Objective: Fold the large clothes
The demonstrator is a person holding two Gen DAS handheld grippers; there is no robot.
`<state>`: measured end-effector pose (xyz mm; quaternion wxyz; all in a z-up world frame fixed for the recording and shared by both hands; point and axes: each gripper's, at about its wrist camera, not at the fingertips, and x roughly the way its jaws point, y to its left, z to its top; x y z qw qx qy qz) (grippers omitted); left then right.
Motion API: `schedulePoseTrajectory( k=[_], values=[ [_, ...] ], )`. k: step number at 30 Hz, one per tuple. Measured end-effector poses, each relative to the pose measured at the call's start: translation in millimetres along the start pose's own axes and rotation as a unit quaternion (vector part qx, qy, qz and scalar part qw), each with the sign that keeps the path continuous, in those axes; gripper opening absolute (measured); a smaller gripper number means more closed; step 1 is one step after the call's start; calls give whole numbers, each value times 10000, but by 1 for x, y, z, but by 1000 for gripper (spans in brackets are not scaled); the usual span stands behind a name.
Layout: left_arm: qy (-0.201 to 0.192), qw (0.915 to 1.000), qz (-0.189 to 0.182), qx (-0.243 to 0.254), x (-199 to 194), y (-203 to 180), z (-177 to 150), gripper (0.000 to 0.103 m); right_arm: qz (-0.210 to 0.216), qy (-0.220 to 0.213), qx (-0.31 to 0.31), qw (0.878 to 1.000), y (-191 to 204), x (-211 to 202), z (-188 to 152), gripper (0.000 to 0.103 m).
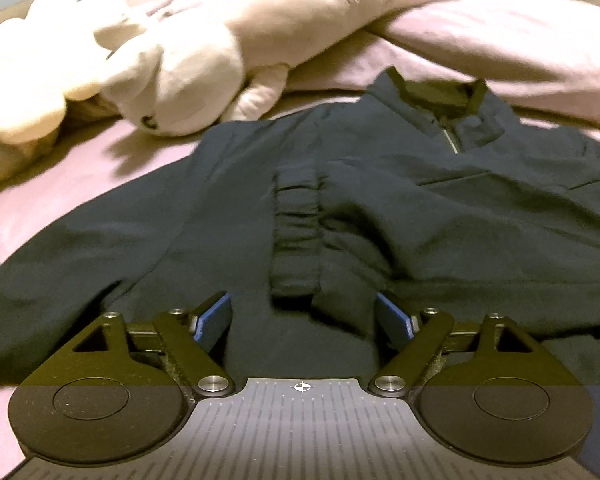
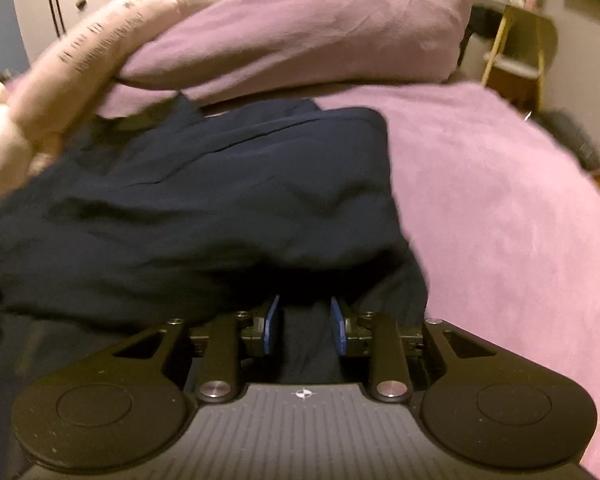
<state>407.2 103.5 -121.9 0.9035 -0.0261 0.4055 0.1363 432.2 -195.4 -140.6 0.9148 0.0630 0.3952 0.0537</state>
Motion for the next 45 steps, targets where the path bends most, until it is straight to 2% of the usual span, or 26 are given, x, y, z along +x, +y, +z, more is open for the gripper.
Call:
schedulePoseTrajectory(
  k=[2, 4, 7, 10, 12, 15, 17, 19, 20, 24, 27, 29, 30, 31, 32, 33, 34, 36, 37, 38, 39, 40, 42, 45],
  values=[
    [-70, 9997, -227, -92, -19, 17, -12, 81, 365, -11, 218, 9991, -5, -22, -18, 35],
    [-113, 9985, -450, -303, -41, 45, -28, 81, 507, -157, 256, 9983, -8, -46, -38, 42],
    [-242, 9934, -659, -905, -73, 99, -53, 84, 929, -23, 705, 9932, -20, -72, -68, 44],
    [-402, 9823, -513, -1754, -95, 169, -77, 84, 962, -59, 903, 9912, -25, -91, -88, 44],
    [-414, 9688, -317, -2423, -99, 219, -89, 82, 931, -39, 983, 9908, -25, -96, -92, 44],
    [-478, 9334, -67, -3555, -96, 290, -108, 73, 951, 16, 1143, 9889, -22, -97, -92, 44],
    [-500, 9040, -20, -4246, -89, 332, -120, 55, 918, 41, 1201, 9885, -18, -97, -89, 44],
    [-530, 8755, -18, -4802, -81, 362, -130, 46, 869, 37, 1165, 9894, -12, -100, -91, 44],
    [-590, 8620, -64, -5035, -78, 376, -135, 45, 829, 37, 1119, 9903, -9, -101, -91, 44],
    [-810, 8111, -83, -5792, -66, 413, -148, 36, 714, 45, 1028, 9921, -5, -105, -92, 44],
    [-792, 7624, -272, -6416, -52, 435, -163, 28, 607, 46, 1022, 9929, -5, -108, -92, 44],
    [-839, 7309, -412, -6760, -46, 445, -173, 17, 536, 28, 999, 9936, -5, -110, -92, 44],
    [-868, 7217, -474, -6851, -44, 448, -178, 15, 514, 21, 1003, 9936, -6, -110, -93, 44],
    [-892, 7194, -511, -6869, -44, 449, -179, 12, 516, 28, 1013, 9935, -7, -110, -93, 44],
    [-886, 7242, -483, -6822, -44, 449, -178, 10, 510, 39, 1032, 9933, -8, -110, -93, 44],
    [-889, 7330, -405, -6732, -47, 448, -174, 10, 514, 39, 1049, 9931, -8, -110, -93, 44],
    [-929, 7461, -292, -6586, -52, 445, -167, 9, 536, 36, 1045, 9931, -9, -110, -93, 44],
    [-1072, 7819, -44, -6140, -64, 437, -141, 8, 563, -4, 1036, 9930, -9, -112, -93, 44],
    [-1161, 8026, 56, -5851, -73, 431, -126, 8, 604, -36, 1028, 9929, -9, -113, -93, 44],
    [-1279, 8241, 112, -5517, -83, 424, -107, 8, 641, -64, 1017, 9927, -9, -115, -93, 44],
    [-1385, 8412, 104, -5226, -91, 415, -88, 8, 658, -93, 1016, 9926, -9, -117, -93, 44],
    [-1519, 8582, 38, -4903, -100, 402, -68, 8, 695, -123, 1018, 9923, -10, -118, -94, 44],
    [-1843, 8902, -389, -4147, -122, 365, -23, 8, 772, -173, 1083, 9910, -12, -120, -95, 44],
    [-2213, 9229, -1250, -2891, -147, 288, 35, 8, 860, -199, 1184, 9890, -12, -123, -97, 44]
  ],
)
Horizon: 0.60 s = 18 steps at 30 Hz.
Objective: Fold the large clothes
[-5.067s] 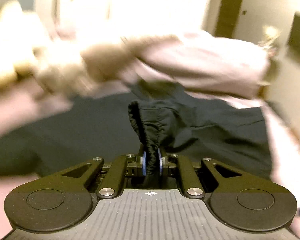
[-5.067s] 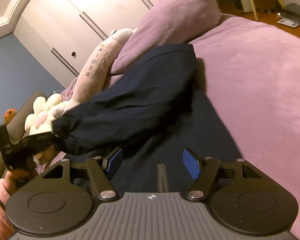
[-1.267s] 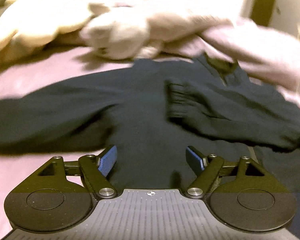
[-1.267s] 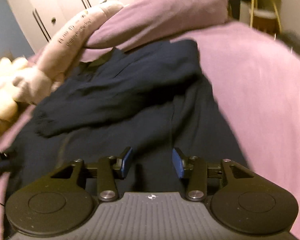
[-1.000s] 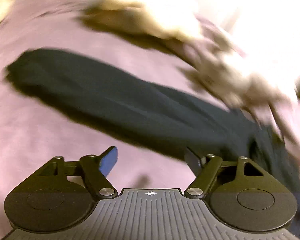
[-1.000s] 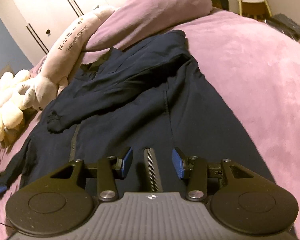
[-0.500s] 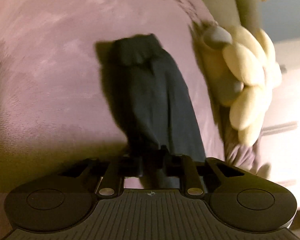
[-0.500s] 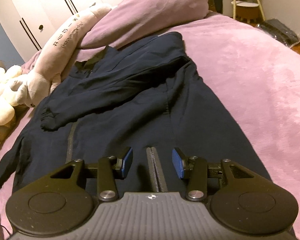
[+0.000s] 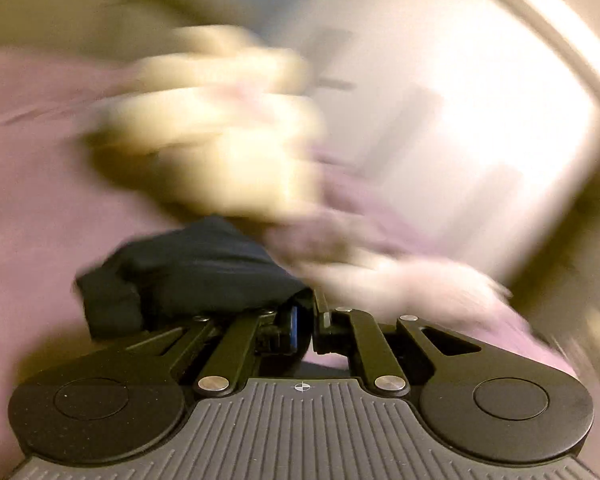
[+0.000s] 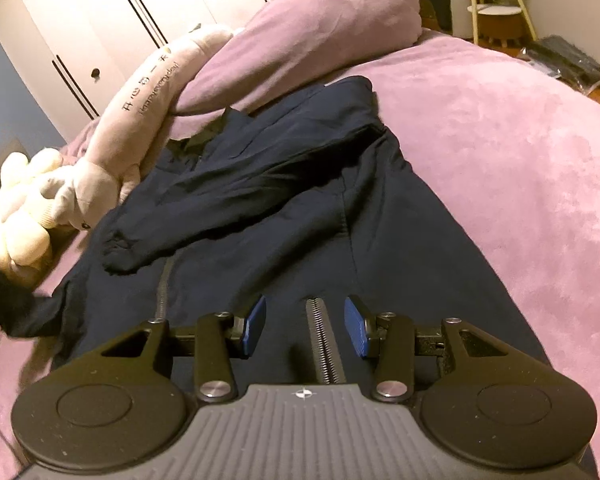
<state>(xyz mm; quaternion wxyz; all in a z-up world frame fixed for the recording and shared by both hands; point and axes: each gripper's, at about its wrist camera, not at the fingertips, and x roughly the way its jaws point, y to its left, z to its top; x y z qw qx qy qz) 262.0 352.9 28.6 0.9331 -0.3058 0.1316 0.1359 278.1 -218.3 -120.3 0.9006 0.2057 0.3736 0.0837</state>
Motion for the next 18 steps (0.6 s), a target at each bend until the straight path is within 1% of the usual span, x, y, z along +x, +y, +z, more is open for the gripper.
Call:
schedulePoseTrajectory(
  k=[1, 2, 3, 4, 5, 6, 7, 8, 10, 11, 12, 13, 14, 17, 18],
  values=[
    [81, 9980, -411, 468, 3, -37, -5, 8, 27, -16, -3, 10000, 0, -2, 0, 44],
    [174, 9924, -781, 935, 5, -73, -12, 10, 60, -37, -34, 10000, 1, -4, -1, 44],
    [277, 9844, -1086, 1355, 8, -104, -22, 11, 71, -65, -59, 9999, 1, -6, -1, 44],
    [405, 9737, -1380, 1765, 10, -135, -35, 18, 72, -97, -66, 9999, 0, -9, 0, 44],
    [547, 9619, -1649, 2112, 13, -161, -50, 32, 92, -118, -51, 9999, -2, -11, 0, 44],
    [694, 9514, -1871, 2346, 17, -179, -63, 43, 108, -127, -18, 9999, -4, -13, 0, 44],
    [876, 9425, -2003, 2528, 21, -195, -79, 66, 124, -132, 40, 9998, -7, -14, 1, 44],
    [973, 9399, -2004, 2589, 23, -203, -93, 74, 134, -132, 72, 9998, -9, -14, 1, 44],
    [1204, 9392, -1962, 2549, 30, -204, -116, 74, 133, -112, 92, 9998, -13, -14, 2, 44],
    [1349, 9415, -1889, 2444, 33, -198, -127, 74, 123, -80, 99, 9998, -15, -11, 4, 44],
    [1467, 9459, -1742, 2311, 40, -189, -134, 74, 145, -45, 111, 9998, -15, -8, 5, 44],
    [1624, 9499, -1502, 2207, 44, -179, -145, 74, 197, -15, 135, 9997, -14, -4, 8, 44],
    [1751, 9513, -1261, 2201, 43, -170, -156, 74, 274, 7, 162, 9995, -12, 0, 10, 44],
    [1923, 9523, -413, 2333, 45, -143, -178, 75, 654, 98, 186, 9976, 1, 20, 22, 44],
    [1946, 9526, -239, 2327, 41, -134, -185, 75, 769, 155, 219, 9967, 6, 30, 26, 44]
  ],
)
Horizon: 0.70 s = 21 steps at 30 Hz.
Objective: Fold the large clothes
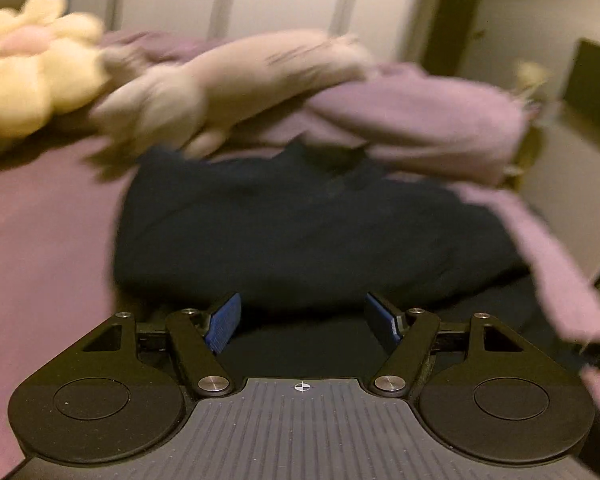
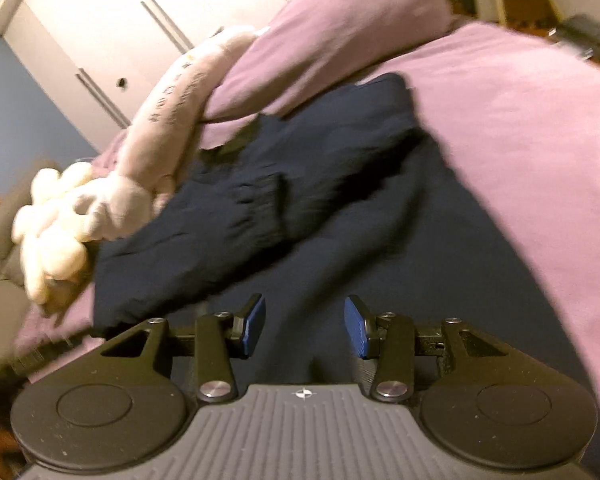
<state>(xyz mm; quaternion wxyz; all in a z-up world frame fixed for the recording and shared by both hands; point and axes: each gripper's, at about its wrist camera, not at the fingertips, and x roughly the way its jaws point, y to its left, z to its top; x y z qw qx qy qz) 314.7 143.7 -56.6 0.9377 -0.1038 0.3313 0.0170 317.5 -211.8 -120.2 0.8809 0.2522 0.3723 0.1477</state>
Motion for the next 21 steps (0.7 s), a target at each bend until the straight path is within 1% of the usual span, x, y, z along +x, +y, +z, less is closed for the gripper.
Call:
schedulePoseTrajectory(
  k=[2, 3, 5, 6, 8, 10, 11, 13, 15, 16, 17, 18, 19, 21],
  values=[
    [105, 9993, 305, -190, 0, 16, -14, 77, 263, 159, 185, 9994, 7, 25, 9, 44],
    [129, 9986, 426, -278, 2, 28, -15, 77, 403, 259, 384, 9981, 9, 37, 13, 44],
    [201, 9969, 654, -381, 9, 38, -22, 78, 748, 436, 868, 9925, 11, 64, 18, 44],
    [204, 9960, 741, -446, 10, 43, -26, 78, 833, 495, 1116, 9890, 13, 78, 20, 44],
    [307, 9937, 841, -675, 10, 49, -42, 79, 891, 548, 1539, 9825, 12, 99, 21, 48],
    [363, 9925, 822, -830, 14, 53, -51, 79, 803, 603, 1995, 9747, 8, 118, 21, 48],
    [356, 9922, 833, -853, 16, 56, -53, 79, 788, 569, 2176, 9712, 6, 125, 21, 48],
    [323, 9927, 837, -800, 15, 56, -55, 79, 679, 507, 2365, 9679, 4, 133, 24, 48],
    [323, 9934, 839, -711, 15, 56, -54, 79, 653, 538, 2584, 9623, 0, 139, 26, 45],
    [315, 9936, 844, -681, 15, 55, -53, 79, 652, 581, 2667, 9598, -1, 141, 27, 34],
    [302, 9936, 855, -674, 16, 55, -51, 79, 599, 655, 2652, 9601, 2, 141, 28, 25],
    [291, 9934, 873, -684, 17, 54, -48, 79, 499, 692, 2529, 9637, 6, 138, 29, 23],
    [270, 9931, 892, -713, 17, 54, -46, 79, 436, 655, 2235, 9715, 15, 131, 32, 20],
    [225, 9925, 951, -737, 22, 55, -40, 79, 315, 445, 1444, 9880, 38, 112, 39, 19]
  ],
)
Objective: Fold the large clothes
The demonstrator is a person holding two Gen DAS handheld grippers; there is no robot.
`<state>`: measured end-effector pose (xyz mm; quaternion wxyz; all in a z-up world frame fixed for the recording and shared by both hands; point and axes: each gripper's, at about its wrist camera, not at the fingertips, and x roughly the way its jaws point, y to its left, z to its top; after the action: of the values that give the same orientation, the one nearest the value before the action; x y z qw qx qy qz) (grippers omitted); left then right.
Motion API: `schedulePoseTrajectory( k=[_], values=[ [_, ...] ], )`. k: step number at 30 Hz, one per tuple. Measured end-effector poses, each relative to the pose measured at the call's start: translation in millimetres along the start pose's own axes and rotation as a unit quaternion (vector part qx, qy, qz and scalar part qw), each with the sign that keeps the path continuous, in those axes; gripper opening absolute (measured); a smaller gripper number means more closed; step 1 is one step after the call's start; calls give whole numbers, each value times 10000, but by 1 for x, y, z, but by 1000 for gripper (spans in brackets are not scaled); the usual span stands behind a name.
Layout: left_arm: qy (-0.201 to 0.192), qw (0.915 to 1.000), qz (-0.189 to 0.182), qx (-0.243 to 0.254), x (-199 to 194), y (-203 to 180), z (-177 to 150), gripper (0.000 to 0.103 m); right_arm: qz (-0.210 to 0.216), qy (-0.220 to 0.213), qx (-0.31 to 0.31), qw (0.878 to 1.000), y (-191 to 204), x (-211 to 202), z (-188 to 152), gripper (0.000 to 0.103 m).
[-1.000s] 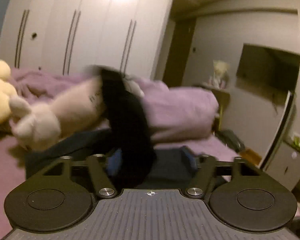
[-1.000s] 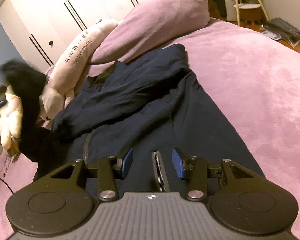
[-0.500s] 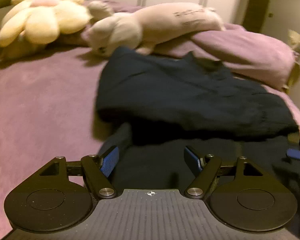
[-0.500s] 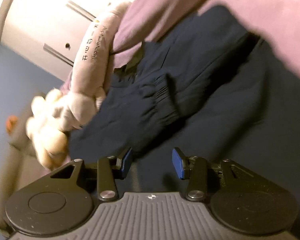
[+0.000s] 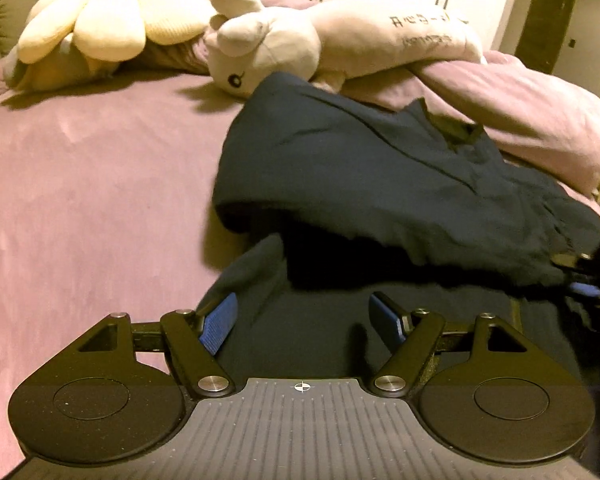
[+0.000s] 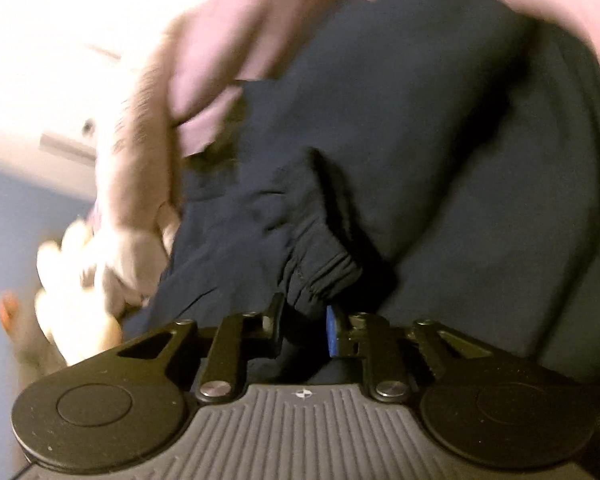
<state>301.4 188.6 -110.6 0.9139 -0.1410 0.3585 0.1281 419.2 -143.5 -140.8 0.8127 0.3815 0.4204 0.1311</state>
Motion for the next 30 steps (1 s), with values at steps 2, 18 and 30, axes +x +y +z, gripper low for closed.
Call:
schedulePoseTrajectory(
  k=[2, 18, 30],
  values=[
    [-48, 9999, 102, 62, 7, -3, 8, 79, 92, -354, -757, 9965, 27, -21, 3, 18],
    [540, 9962, 655, -211, 53, 7, 28, 81, -1506, -1084, -1723, 9674, -23, -19, 55, 19],
    [-24, 9977, 631, -241, 7, 19, 29, 79, -2171, -2285, -1693, 9338, -7, -41, 64, 45]
  ],
)
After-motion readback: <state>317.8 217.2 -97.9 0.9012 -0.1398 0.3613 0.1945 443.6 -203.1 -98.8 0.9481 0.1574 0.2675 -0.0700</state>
